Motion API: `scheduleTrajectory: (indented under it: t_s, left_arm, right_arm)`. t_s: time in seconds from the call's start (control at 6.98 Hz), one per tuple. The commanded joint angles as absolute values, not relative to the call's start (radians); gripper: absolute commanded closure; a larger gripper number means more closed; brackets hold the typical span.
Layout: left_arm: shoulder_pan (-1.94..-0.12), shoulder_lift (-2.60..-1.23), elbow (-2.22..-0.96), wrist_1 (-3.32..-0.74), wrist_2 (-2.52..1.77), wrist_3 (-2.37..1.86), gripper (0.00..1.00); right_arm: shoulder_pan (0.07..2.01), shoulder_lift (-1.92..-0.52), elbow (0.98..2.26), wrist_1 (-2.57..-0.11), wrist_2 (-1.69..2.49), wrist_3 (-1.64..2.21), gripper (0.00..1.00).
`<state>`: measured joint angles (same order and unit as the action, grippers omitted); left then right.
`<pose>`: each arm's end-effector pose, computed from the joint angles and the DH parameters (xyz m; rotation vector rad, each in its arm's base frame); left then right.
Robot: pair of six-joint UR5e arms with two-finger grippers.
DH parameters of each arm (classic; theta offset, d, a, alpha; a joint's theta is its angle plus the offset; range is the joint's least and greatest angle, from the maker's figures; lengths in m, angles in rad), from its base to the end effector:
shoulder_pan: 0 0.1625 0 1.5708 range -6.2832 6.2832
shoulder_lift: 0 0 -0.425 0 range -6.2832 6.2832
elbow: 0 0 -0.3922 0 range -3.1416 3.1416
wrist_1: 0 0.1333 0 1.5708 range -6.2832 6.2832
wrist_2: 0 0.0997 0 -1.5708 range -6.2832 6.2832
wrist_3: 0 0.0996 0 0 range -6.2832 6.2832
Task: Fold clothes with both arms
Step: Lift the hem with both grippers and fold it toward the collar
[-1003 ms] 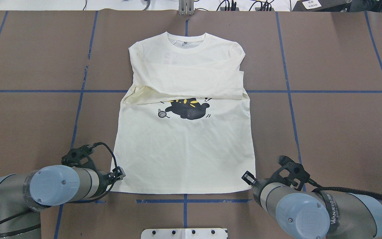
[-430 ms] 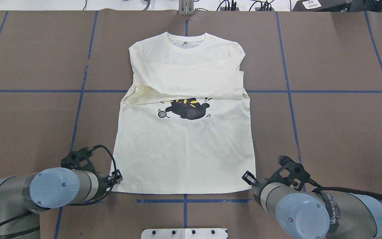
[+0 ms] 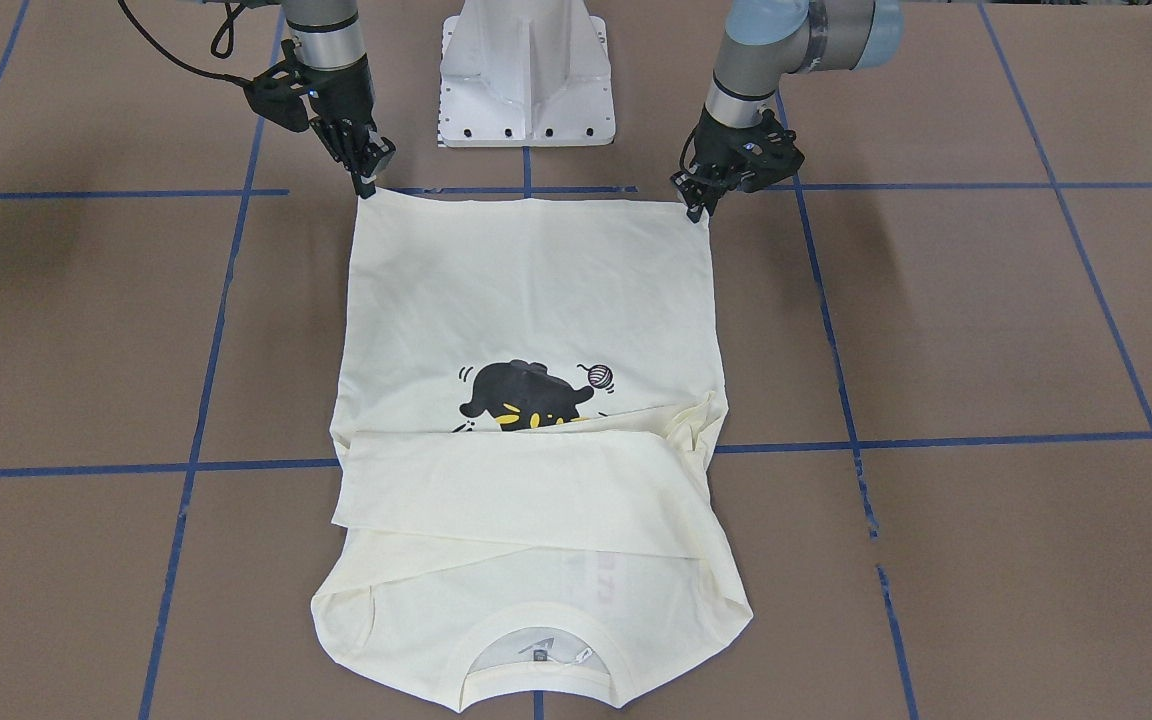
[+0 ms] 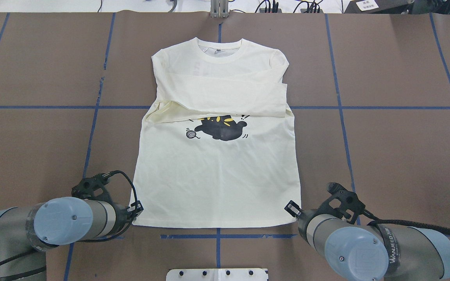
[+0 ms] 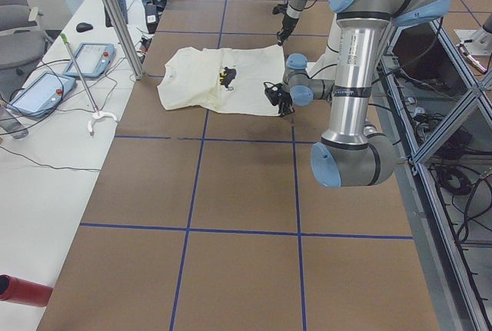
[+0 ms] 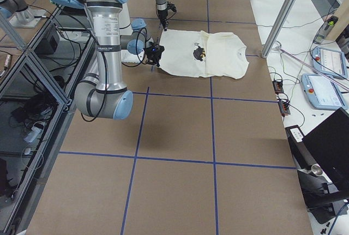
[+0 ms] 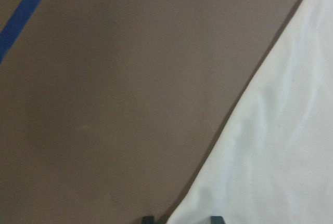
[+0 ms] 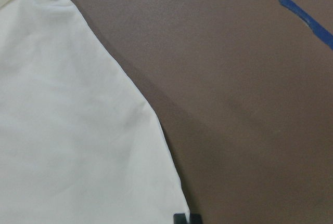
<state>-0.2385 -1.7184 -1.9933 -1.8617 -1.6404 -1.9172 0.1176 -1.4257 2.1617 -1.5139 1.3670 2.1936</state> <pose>0.4881 -0.2487 0.3603 -0.1129 0.8663 -0.5178 -0.4702 -0.2101 0.3172 -0.0109 -0.8355 0.7789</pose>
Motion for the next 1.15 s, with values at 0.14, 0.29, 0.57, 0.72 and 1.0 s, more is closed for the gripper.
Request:
scheduleTrajectory:
  t_s: [0.14,0.29,0.57,0.72,1.0]
  left_arm:
    - [-0.239,-1.723,-2.013,-1.864,-1.675,-1.917,1.00]
    - [-0.241,-1.718,-2.096,-1.861,-1.678,-1.917,1.00]
    - [-0.217,-1.695,-2.241,-1.781,-1.723,-1.919,1.00]
    - [-0.194,-1.695,-2.267,-1.740,-1.721,-1.921,1.00]
    - [-0.209,-1.709,-2.350,-1.732,-1.723,-1.919,1.00]
  right_arm:
    - [0.120,-1.427,2.164,-1.516,1.367,2.194,1.00]
    - [0.126,-1.449,2.205,-1.519,1.368,2.192,1.00]
    - [0.072,-1.515,2.346,-1.544,1.368,2.195,1.00]
    - [0.036,-1.516,2.418,-1.618,1.368,2.195,1.00]
    - [0.088,-1.506,2.450,-1.658,1.370,2.175,1.00]
